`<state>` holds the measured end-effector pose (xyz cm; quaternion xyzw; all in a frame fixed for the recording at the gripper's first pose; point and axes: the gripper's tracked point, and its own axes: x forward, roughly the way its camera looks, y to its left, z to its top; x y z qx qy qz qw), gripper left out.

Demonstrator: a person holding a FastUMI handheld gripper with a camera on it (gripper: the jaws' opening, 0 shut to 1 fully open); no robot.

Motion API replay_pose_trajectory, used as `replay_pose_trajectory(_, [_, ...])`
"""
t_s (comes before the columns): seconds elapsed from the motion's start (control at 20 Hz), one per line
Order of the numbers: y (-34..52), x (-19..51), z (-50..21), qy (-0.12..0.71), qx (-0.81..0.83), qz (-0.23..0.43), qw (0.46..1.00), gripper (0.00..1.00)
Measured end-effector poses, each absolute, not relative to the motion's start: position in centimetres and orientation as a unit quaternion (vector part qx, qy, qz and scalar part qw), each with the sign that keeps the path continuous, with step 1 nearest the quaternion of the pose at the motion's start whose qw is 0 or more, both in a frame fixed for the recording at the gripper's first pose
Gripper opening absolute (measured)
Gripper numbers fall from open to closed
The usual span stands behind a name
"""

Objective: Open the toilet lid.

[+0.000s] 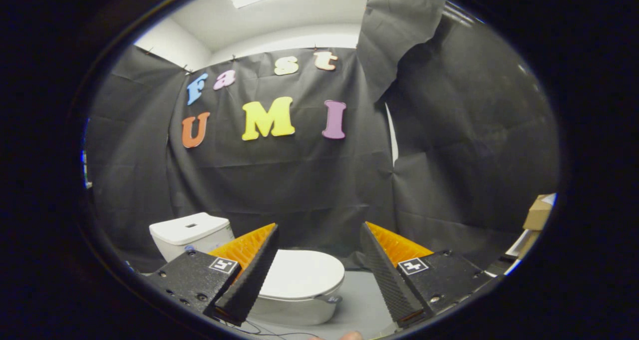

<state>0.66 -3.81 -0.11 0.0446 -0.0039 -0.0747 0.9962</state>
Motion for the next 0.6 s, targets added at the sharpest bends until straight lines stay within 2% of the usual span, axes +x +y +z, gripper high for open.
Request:
replay_pose_trajectory(0.25, [-3.6, 2.0, -2.0, 0.021, 0.016, -0.077, 0.997, 1.00])
replay_pose_trajectory(0.4, [-2.5, 2.9, -0.8, 0.014, 0.015, -0.066, 0.998, 1.00])
replay_pose_trajectory(0.6, [-1.4, 4.7, -2.9, 0.046, 0.030, -0.047, 0.997, 1.00])
